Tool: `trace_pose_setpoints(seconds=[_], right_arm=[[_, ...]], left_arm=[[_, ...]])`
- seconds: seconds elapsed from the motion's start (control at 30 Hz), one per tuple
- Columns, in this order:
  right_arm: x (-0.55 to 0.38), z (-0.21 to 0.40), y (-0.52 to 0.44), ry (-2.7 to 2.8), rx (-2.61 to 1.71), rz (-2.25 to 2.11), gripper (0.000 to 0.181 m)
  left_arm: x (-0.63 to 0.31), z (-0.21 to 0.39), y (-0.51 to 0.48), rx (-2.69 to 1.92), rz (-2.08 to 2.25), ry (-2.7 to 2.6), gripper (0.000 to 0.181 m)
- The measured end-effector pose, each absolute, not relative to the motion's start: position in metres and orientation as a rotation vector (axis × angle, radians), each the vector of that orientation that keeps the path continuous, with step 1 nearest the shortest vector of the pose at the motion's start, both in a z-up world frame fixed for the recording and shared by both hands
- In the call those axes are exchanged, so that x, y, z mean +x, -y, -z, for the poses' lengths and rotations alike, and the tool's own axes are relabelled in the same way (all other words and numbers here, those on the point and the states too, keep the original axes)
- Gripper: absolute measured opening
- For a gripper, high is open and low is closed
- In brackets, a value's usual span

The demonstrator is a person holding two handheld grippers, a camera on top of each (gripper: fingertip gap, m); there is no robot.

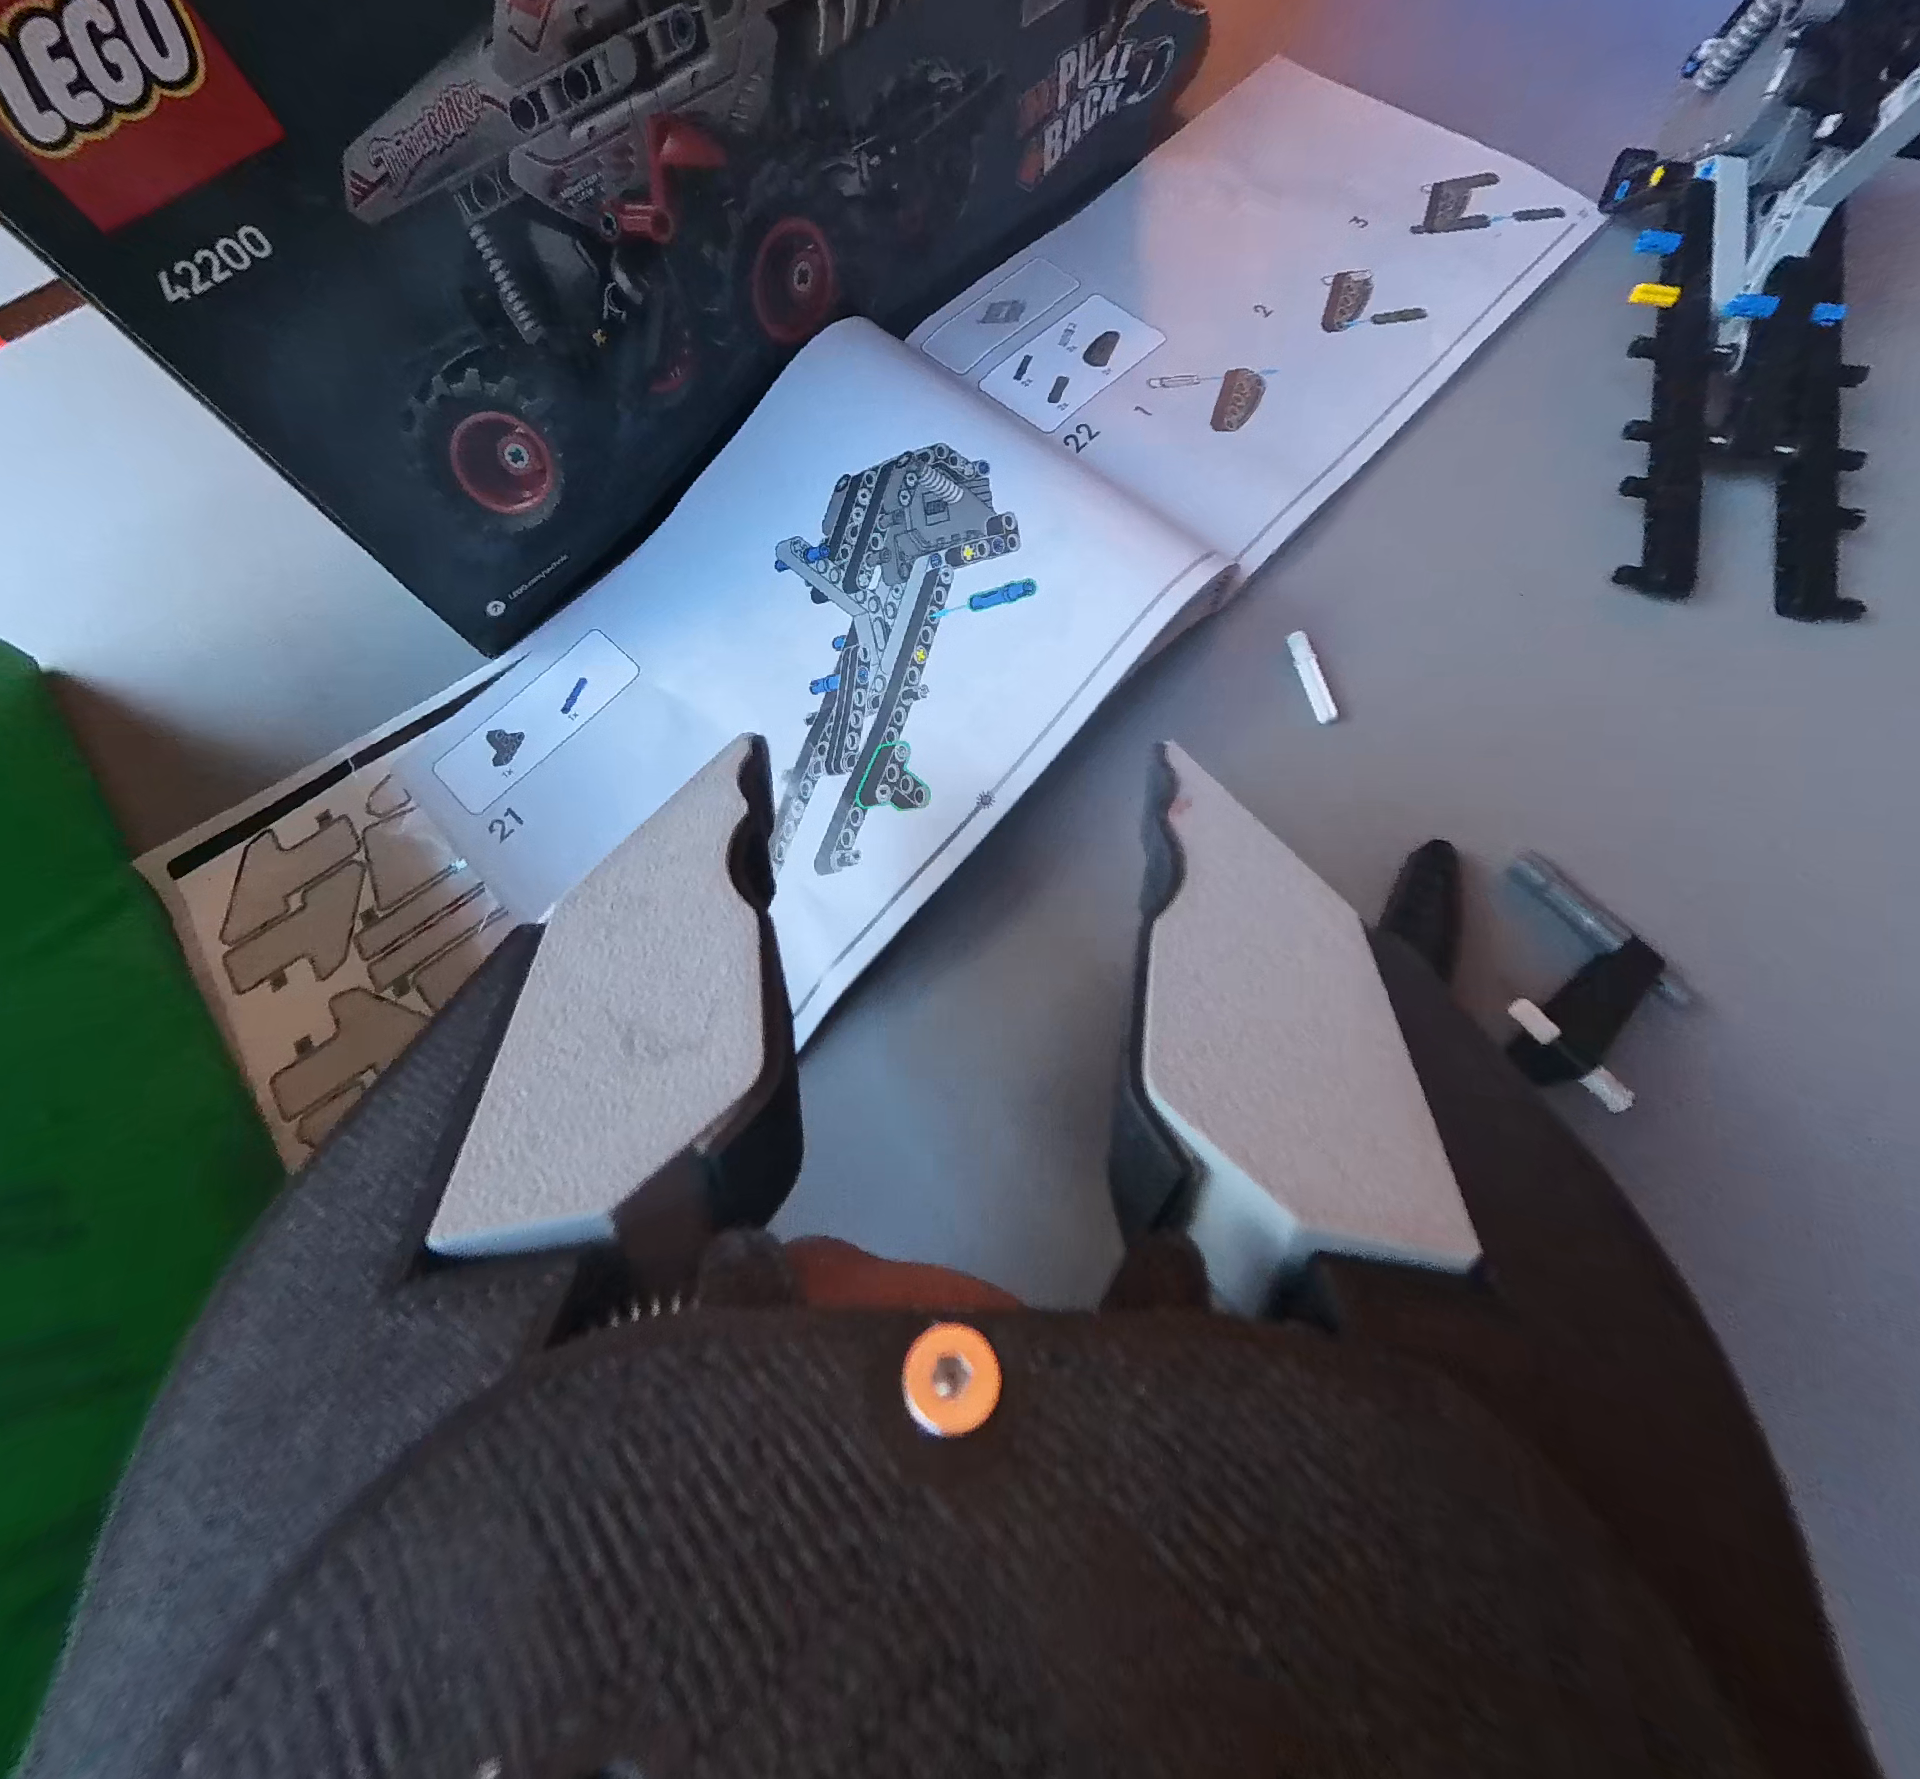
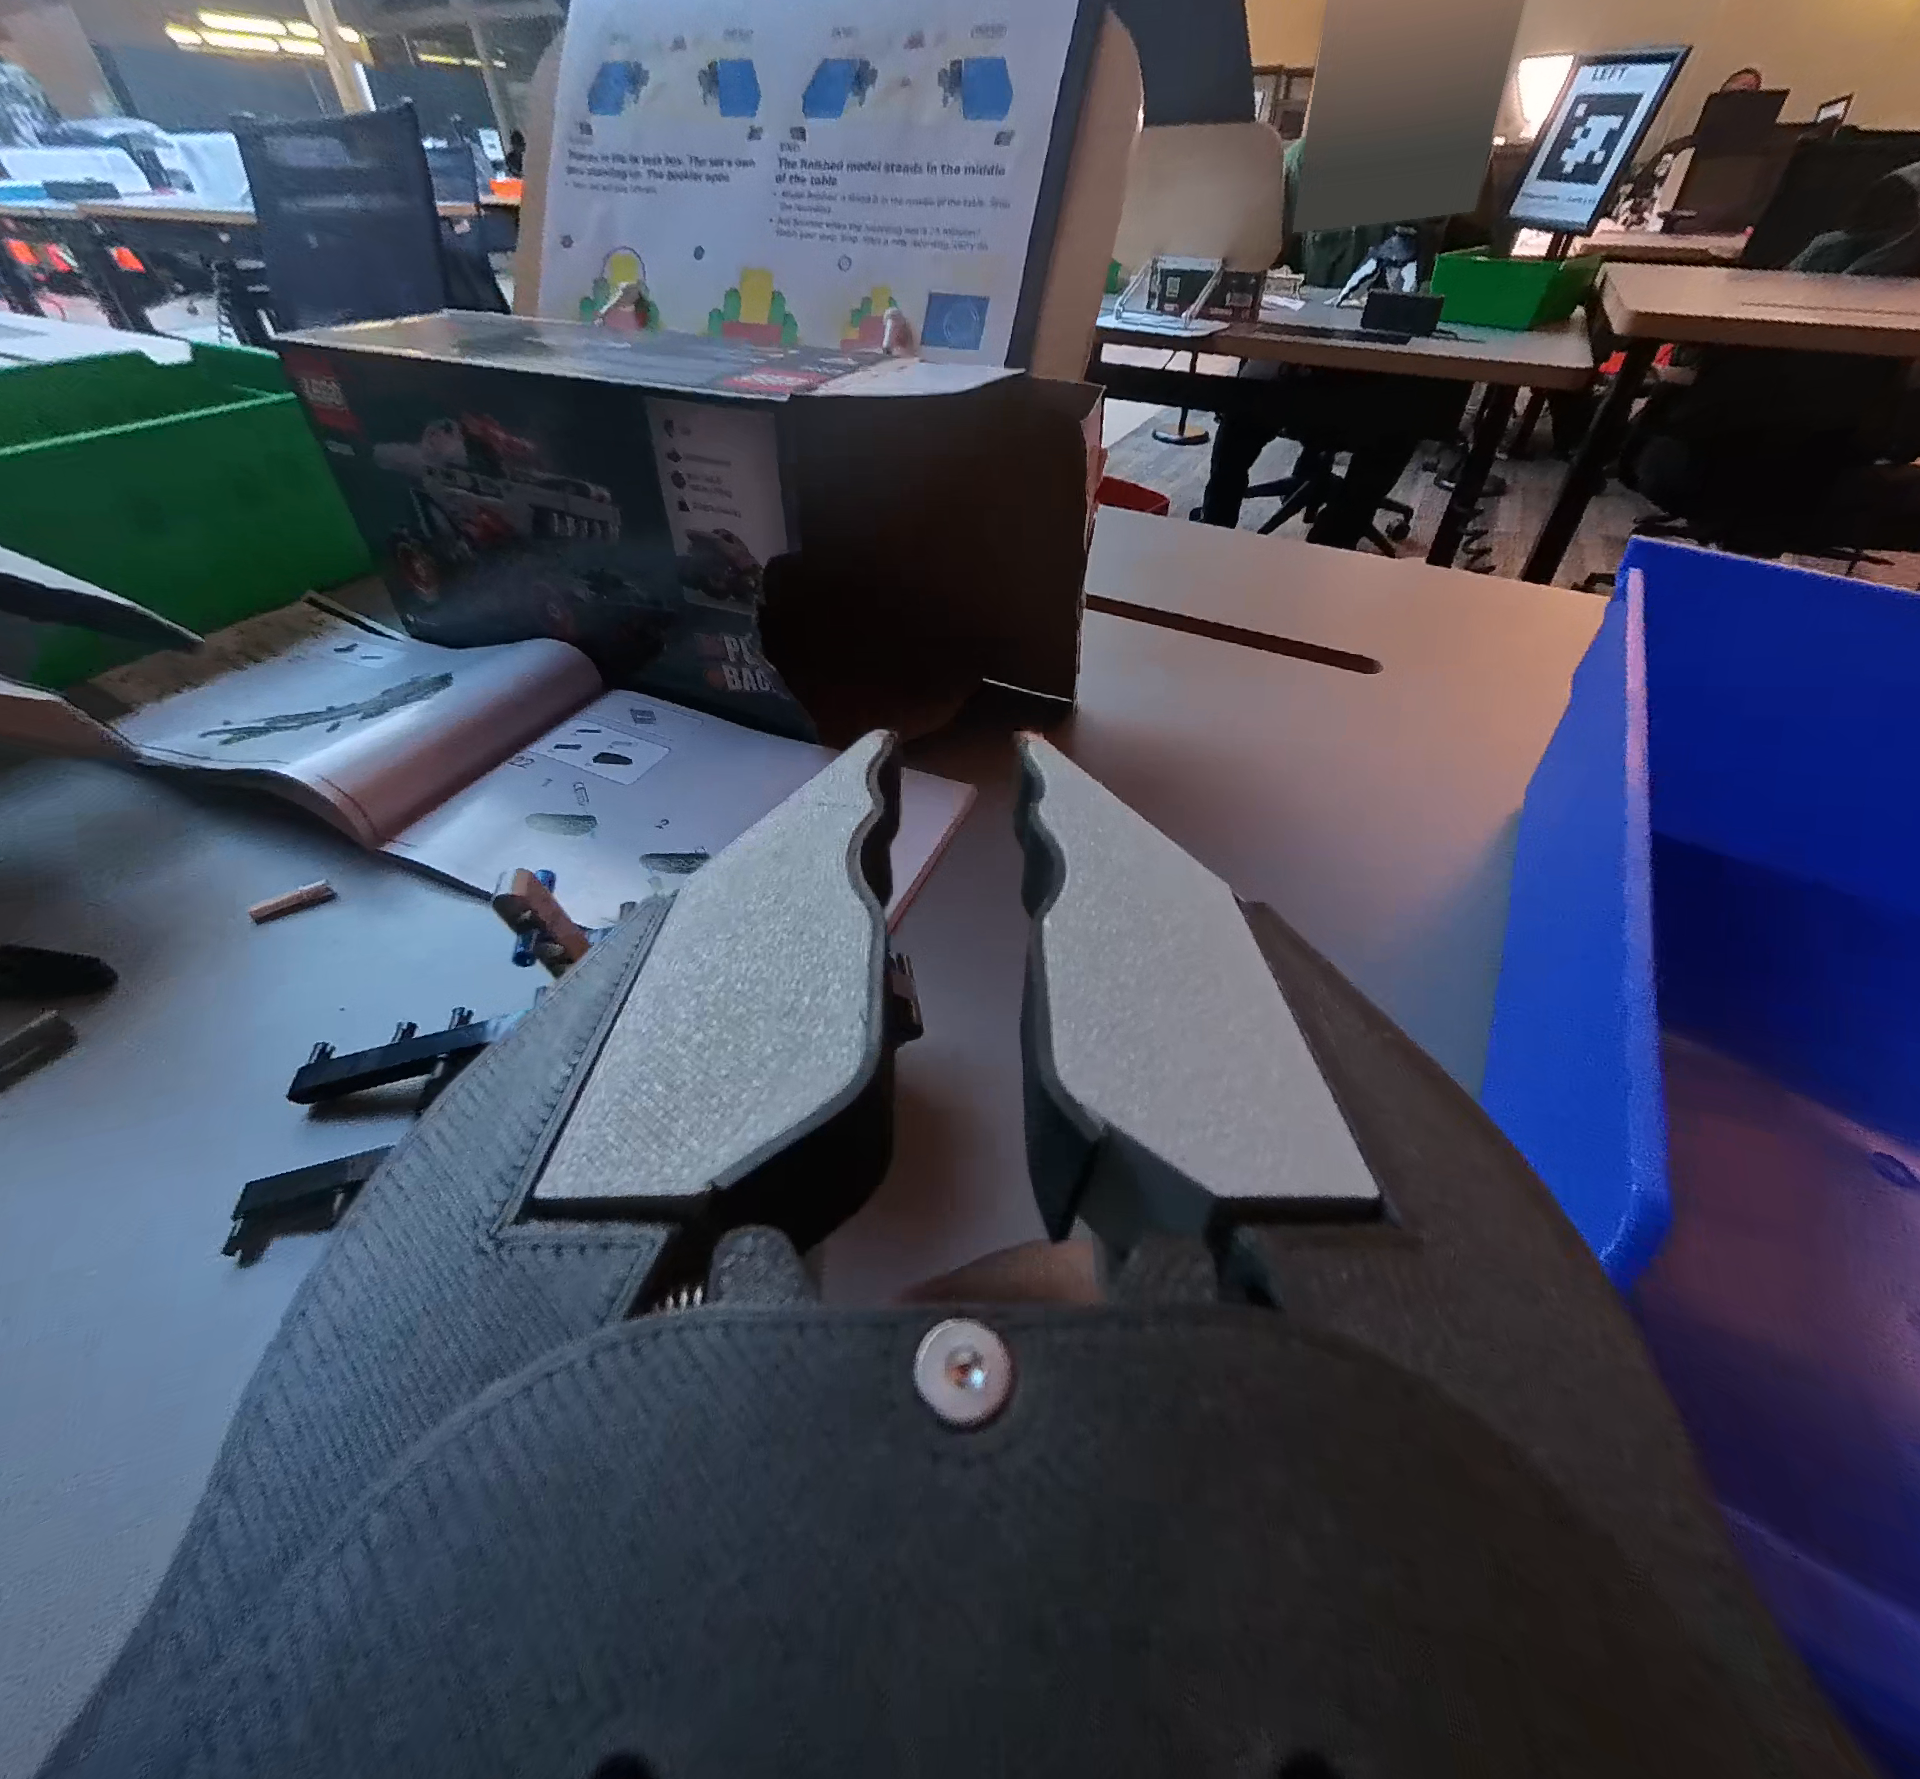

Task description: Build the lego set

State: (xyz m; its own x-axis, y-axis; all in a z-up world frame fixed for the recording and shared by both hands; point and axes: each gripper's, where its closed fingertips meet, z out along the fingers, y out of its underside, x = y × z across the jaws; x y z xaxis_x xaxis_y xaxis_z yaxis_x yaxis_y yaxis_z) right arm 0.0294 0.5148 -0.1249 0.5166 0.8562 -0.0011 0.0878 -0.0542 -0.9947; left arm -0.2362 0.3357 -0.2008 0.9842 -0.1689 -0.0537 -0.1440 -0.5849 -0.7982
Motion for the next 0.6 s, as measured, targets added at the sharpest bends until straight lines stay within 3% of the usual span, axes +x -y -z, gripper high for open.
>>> trace_pose_setpoints(seconds=[0.6], right_arm=[[0.024,0.133,-0.514,0.876,-1.529,-0.755,0.016]], left_arm=[[-0.236,0.202,-0.33,-2.203,-0.005,-0.251,0.07]])
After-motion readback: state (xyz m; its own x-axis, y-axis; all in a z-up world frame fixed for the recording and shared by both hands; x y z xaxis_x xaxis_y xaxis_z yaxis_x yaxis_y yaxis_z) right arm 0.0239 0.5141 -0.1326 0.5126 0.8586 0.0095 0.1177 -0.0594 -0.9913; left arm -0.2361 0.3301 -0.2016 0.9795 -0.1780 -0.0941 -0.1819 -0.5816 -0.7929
